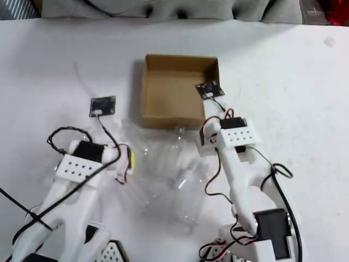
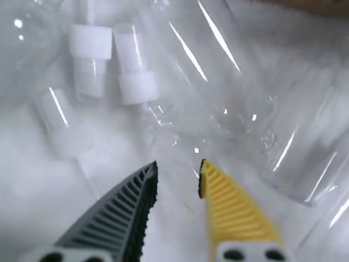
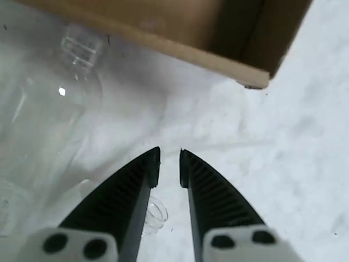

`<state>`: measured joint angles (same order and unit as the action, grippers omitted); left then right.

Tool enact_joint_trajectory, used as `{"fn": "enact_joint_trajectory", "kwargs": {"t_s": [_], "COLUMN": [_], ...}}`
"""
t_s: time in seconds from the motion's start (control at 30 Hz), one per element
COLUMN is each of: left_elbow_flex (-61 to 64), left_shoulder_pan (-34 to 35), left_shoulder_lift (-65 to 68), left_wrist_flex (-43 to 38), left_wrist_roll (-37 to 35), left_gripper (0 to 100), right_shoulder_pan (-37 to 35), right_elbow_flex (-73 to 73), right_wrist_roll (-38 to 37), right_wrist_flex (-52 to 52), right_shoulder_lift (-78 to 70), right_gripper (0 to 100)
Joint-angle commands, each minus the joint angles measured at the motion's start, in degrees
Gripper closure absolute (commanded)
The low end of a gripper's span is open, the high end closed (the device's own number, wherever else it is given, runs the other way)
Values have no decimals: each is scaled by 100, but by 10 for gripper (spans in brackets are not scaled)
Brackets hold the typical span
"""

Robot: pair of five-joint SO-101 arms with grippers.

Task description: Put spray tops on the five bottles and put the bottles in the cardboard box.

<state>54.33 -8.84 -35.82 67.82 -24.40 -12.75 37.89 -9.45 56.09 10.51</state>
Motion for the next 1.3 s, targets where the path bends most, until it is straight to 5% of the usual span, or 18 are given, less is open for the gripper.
{"fn": "enact_joint_trajectory", "kwargs": {"t_s": [0.0, 0.2, 0.4, 1.27], "left_elbow_flex": [-18, 519, 932, 1389], "left_shoulder_pan": [75, 48, -4, -646], "left_shoulder_lift": [-48, -40, -40, 4], "left_wrist_flex": [-132, -607, -651, -818], "left_wrist_roll": [-554, -563, -563, -360], "left_gripper": [867, 858, 688, 731], "right_shoulder_pan": [57, 57, 57, 40], "right_elbow_flex": [-229, -229, -220, -211], "right_wrist_roll": [9, -281, -299, -352], "right_wrist_flex": [-40, -57, -57, -31], "right_shoulder_lift": [31, 22, 22, 22], "right_gripper": [964, 964, 964, 964]}}
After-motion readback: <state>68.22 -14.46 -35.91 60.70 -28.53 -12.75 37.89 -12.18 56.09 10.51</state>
